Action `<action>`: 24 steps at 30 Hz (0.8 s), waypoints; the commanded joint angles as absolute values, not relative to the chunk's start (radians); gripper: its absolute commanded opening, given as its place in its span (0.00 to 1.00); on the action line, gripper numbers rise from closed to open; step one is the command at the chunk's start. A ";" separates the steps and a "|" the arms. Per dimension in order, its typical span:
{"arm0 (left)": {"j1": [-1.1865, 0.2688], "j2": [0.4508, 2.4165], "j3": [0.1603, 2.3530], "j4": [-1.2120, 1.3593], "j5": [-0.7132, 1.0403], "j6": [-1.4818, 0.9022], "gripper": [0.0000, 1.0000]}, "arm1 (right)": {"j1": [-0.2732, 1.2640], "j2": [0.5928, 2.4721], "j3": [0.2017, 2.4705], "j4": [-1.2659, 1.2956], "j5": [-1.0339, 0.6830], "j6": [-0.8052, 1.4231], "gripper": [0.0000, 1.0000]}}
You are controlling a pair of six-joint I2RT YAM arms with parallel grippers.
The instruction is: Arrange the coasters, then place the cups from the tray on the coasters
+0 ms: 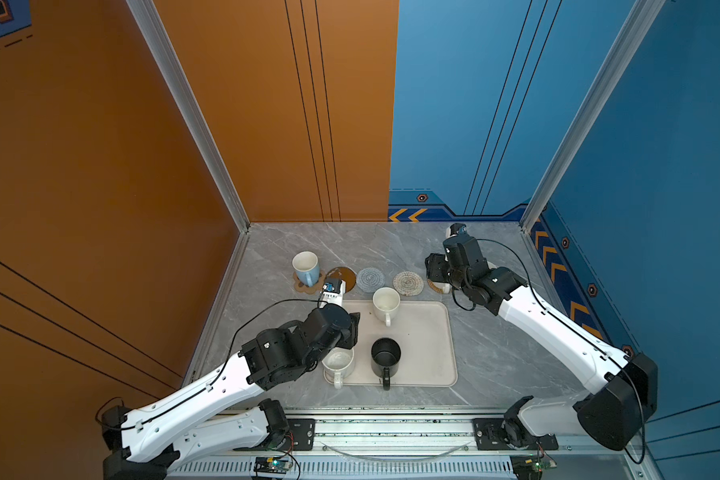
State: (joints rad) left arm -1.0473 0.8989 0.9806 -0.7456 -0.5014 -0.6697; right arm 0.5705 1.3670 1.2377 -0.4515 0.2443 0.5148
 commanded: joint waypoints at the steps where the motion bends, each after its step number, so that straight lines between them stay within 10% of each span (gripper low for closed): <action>1: -1.102 0.880 0.989 -0.944 -0.539 -0.837 0.62 | 0.571 1.354 1.201 -0.429 0.264 0.538 0.61; 24: -1.347 0.973 0.881 -1.168 -0.424 -1.338 0.58 | 0.554 1.339 1.134 -0.369 0.216 0.548 0.61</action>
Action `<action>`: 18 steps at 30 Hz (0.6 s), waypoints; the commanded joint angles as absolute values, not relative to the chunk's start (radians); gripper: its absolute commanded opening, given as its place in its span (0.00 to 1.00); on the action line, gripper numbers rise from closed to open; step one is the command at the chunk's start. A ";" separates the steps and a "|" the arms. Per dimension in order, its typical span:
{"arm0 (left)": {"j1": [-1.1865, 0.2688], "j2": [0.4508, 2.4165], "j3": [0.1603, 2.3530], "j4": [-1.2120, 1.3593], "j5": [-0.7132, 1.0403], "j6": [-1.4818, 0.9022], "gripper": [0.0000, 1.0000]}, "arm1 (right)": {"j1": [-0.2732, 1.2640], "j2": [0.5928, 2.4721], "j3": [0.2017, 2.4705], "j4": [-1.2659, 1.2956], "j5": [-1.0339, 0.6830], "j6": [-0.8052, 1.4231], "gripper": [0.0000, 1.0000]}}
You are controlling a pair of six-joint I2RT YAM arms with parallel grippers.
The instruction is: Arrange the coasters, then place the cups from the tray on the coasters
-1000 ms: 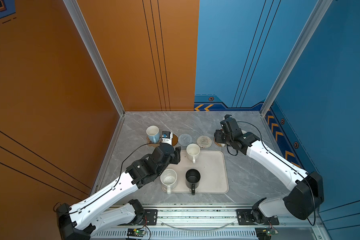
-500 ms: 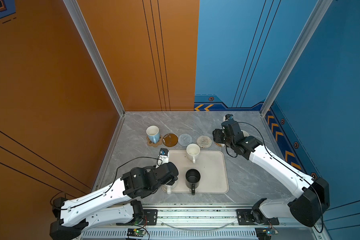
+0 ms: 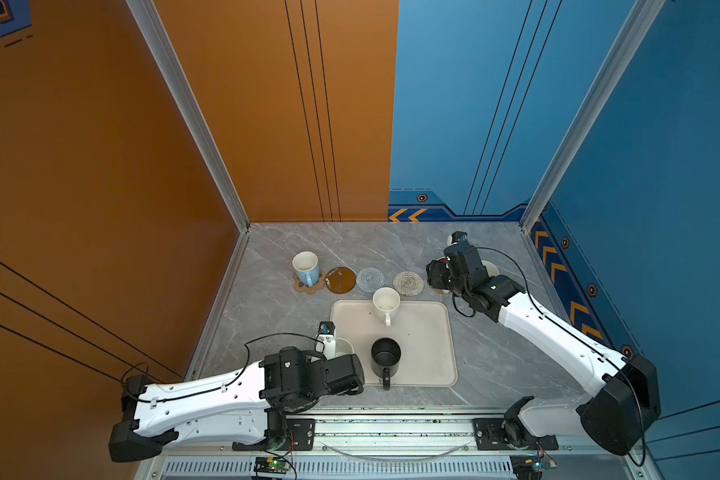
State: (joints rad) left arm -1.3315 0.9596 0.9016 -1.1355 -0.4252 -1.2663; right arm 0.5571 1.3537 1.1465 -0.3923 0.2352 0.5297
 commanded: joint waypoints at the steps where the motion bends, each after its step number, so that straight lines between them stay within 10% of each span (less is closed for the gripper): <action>1: -1.351 0.975 0.876 -1.167 -0.433 -1.353 0.58 | 0.552 1.339 1.132 -0.367 0.216 0.548 0.61; 18: -1.329 0.946 0.754 -1.020 -0.426 -1.395 0.56 | 0.544 1.346 1.126 -0.364 0.200 0.548 0.62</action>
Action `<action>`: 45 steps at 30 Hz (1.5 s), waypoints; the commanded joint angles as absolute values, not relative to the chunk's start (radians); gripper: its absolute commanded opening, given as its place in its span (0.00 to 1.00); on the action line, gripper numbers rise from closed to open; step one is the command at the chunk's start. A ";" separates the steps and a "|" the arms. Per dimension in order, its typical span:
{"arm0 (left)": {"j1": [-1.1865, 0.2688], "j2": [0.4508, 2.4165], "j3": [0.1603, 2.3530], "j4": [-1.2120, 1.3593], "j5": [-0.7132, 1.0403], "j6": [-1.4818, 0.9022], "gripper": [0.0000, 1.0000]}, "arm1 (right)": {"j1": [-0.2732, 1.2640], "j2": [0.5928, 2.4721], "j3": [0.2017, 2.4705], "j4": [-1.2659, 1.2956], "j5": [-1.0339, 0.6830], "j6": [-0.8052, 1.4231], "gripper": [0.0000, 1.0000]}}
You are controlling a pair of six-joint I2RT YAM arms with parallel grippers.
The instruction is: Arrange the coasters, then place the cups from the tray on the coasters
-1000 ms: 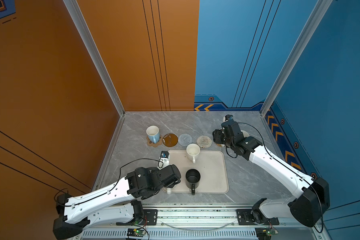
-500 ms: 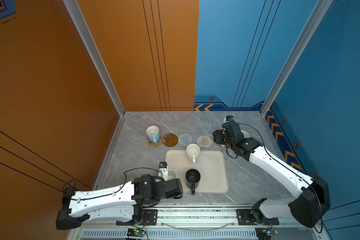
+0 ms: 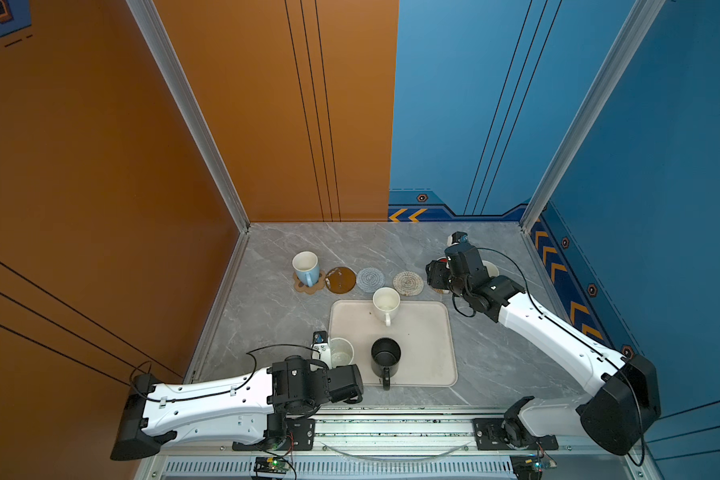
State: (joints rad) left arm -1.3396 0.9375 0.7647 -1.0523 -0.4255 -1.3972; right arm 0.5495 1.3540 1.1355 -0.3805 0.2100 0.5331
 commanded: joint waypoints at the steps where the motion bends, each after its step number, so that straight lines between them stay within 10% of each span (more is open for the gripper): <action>1: -1.324 0.951 0.754 -1.013 -0.418 -1.388 0.56 | 0.545 1.348 1.126 -0.365 0.200 0.549 0.62; 25: -1.183 1.081 0.690 -0.873 -0.293 -1.283 0.49 | 0.535 1.374 1.127 -0.352 0.169 0.552 0.62; 45: -1.163 1.068 0.654 -0.874 -0.292 -1.288 0.13 | 0.525 1.397 1.126 -0.346 0.160 0.557 0.62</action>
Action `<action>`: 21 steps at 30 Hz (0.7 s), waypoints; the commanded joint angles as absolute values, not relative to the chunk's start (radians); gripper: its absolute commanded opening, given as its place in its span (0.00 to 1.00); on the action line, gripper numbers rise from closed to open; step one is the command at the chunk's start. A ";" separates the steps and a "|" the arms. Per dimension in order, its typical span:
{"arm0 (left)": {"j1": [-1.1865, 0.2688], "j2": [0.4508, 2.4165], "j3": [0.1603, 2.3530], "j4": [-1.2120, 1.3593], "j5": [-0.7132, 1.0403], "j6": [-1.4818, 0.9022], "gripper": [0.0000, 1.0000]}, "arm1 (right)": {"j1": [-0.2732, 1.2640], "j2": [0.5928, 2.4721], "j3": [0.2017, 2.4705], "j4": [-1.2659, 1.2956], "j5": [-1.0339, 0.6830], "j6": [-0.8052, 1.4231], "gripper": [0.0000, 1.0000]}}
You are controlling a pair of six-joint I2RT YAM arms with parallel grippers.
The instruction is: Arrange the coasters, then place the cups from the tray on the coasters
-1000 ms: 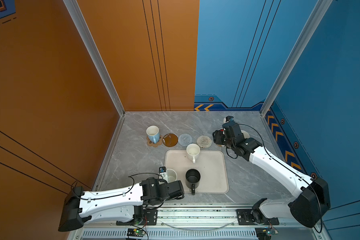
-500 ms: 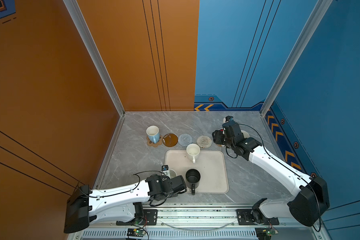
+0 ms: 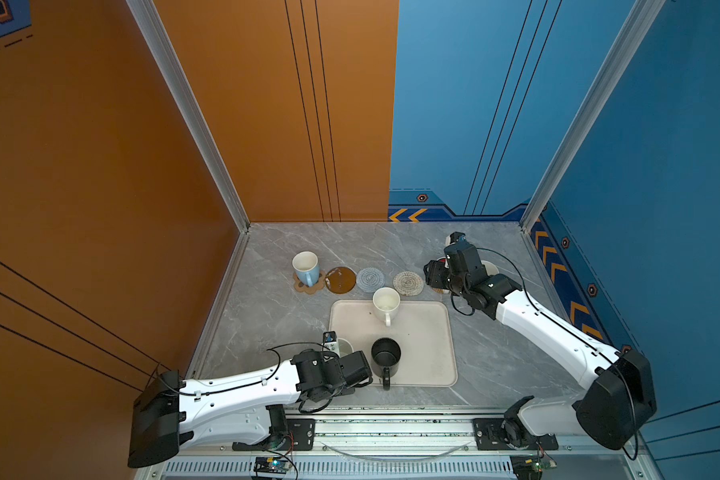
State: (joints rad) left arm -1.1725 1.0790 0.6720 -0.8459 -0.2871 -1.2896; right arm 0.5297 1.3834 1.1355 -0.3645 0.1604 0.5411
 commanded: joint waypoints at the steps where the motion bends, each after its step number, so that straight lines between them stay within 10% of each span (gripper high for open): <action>1: -1.164 1.067 0.653 -0.873 -0.293 -1.288 0.08 | 0.526 1.396 1.126 -0.344 0.161 0.556 0.62; 21: -1.175 1.023 0.771 -0.876 -0.477 -1.207 0.00 | 0.520 1.387 1.118 -0.348 0.161 0.555 0.62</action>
